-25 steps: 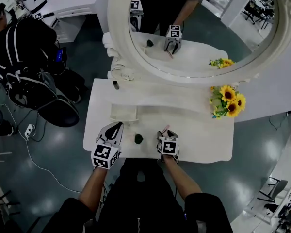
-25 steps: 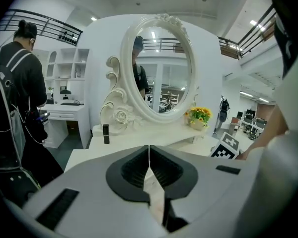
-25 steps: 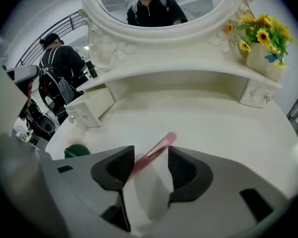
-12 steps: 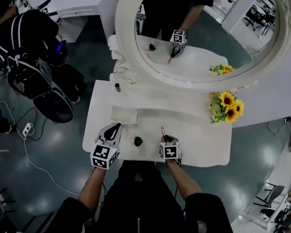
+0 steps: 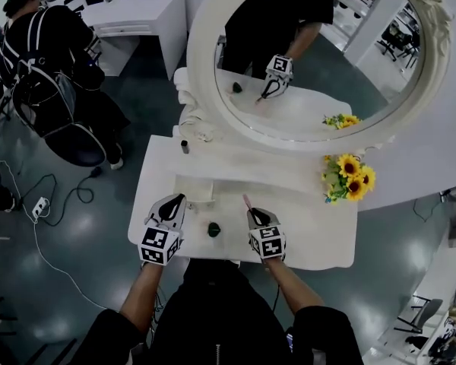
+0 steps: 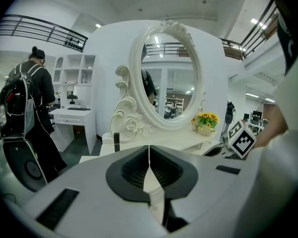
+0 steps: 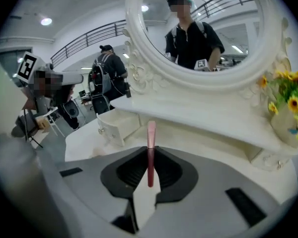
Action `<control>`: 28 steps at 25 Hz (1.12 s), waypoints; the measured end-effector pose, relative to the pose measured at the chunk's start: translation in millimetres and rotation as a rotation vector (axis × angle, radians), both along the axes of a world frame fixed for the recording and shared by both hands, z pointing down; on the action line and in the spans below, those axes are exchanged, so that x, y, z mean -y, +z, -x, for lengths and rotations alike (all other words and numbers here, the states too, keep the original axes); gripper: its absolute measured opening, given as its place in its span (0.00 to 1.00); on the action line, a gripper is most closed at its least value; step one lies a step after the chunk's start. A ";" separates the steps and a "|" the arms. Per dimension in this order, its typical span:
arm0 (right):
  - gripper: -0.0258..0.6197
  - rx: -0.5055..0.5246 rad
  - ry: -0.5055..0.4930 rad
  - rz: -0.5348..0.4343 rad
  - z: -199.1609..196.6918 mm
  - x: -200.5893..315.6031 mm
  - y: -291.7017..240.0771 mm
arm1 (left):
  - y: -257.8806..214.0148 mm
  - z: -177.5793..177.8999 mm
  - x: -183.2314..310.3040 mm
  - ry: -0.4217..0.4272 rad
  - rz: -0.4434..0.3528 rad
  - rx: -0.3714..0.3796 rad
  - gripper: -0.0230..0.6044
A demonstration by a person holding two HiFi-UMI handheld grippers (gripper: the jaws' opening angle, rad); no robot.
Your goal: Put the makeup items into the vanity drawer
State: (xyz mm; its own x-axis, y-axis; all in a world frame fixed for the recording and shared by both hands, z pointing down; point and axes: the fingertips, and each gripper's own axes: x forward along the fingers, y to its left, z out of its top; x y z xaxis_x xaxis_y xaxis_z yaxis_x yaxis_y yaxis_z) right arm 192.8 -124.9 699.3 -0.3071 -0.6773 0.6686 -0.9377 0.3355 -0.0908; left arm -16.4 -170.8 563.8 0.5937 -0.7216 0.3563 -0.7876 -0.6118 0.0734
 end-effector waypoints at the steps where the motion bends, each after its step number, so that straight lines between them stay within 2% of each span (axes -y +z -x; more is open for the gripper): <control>1: 0.11 -0.004 -0.029 -0.030 6.3 6.4 -12.8 | -1.9 2.4 1.3 -0.006 -0.005 -0.002 0.07; 7: 0.11 -0.013 -0.185 -0.121 57.9 38.5 -53.7 | -10.3 21.3 4.3 -0.052 -0.024 -0.011 0.07; 13: 0.11 -0.004 -0.297 -0.114 111.6 60.0 -50.8 | -10.9 54.2 3.1 -0.129 -0.025 -0.012 0.07; 16: 0.11 -0.017 -0.347 -0.087 134.7 68.5 -42.9 | -10.2 75.4 -0.3 -0.171 -0.022 -0.015 0.07; 20: 0.11 -0.064 -0.424 -0.003 160.7 71.1 -22.7 | -6.4 99.8 -7.2 -0.221 -0.006 -0.014 0.07; 28: 0.12 -0.153 -0.505 0.124 181.0 82.5 12.6 | -1.1 130.7 -16.5 -0.291 0.012 -0.009 0.07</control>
